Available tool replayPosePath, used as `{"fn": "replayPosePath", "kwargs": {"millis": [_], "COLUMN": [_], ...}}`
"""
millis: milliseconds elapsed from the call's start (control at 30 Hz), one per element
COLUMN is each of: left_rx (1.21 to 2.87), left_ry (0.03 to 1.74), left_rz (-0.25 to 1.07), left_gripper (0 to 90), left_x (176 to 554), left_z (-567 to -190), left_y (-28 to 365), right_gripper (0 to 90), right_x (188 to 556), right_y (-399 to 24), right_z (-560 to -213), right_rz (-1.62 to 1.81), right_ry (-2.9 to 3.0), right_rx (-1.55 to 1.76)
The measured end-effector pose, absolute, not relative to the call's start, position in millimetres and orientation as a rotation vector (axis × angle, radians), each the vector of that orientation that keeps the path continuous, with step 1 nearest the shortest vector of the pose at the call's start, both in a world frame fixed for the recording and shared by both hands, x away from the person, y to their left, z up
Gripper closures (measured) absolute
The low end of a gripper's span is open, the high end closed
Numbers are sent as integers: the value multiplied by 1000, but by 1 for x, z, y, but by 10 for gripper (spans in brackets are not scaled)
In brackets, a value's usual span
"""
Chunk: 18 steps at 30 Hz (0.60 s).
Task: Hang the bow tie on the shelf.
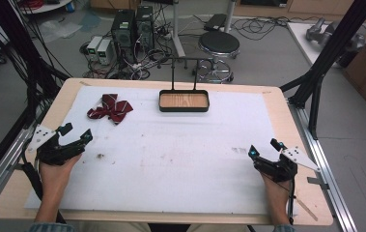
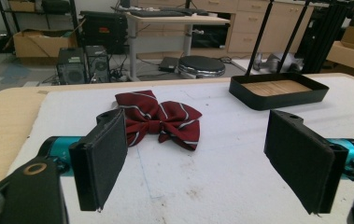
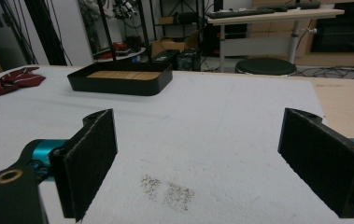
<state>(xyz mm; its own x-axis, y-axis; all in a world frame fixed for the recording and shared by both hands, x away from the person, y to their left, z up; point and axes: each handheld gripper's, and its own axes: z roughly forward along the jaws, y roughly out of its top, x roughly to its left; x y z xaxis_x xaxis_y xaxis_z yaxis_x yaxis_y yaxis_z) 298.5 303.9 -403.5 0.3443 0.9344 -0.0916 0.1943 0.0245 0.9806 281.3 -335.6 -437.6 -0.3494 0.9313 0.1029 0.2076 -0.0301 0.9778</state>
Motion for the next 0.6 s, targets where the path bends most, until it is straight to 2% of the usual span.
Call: {"fn": "replayPosePath", "kwargs": {"millis": [267,400,467,600], "left_rx": [1492,1526,1544,1581], "left_ry": [1070,1032,1014,1058], "left_rz": [810,805,780,772], "left_gripper": [224,260,292,286], "left_x": [305,315,322,350], "left_z": [-405,-404,-405,-412], "left_y": [300,301,303,305], "right_gripper": [108,108,108,108], "right_x": [281,282,282,282], "right_y": [-335,-335,-335,-335], "right_z": [-438,-438,-438,-438], "right_rz": [1424,1424,1426,1423], "right_ry": [1613,1613,1616,1620], "right_rx": [1213,1214,1214,1224]}}
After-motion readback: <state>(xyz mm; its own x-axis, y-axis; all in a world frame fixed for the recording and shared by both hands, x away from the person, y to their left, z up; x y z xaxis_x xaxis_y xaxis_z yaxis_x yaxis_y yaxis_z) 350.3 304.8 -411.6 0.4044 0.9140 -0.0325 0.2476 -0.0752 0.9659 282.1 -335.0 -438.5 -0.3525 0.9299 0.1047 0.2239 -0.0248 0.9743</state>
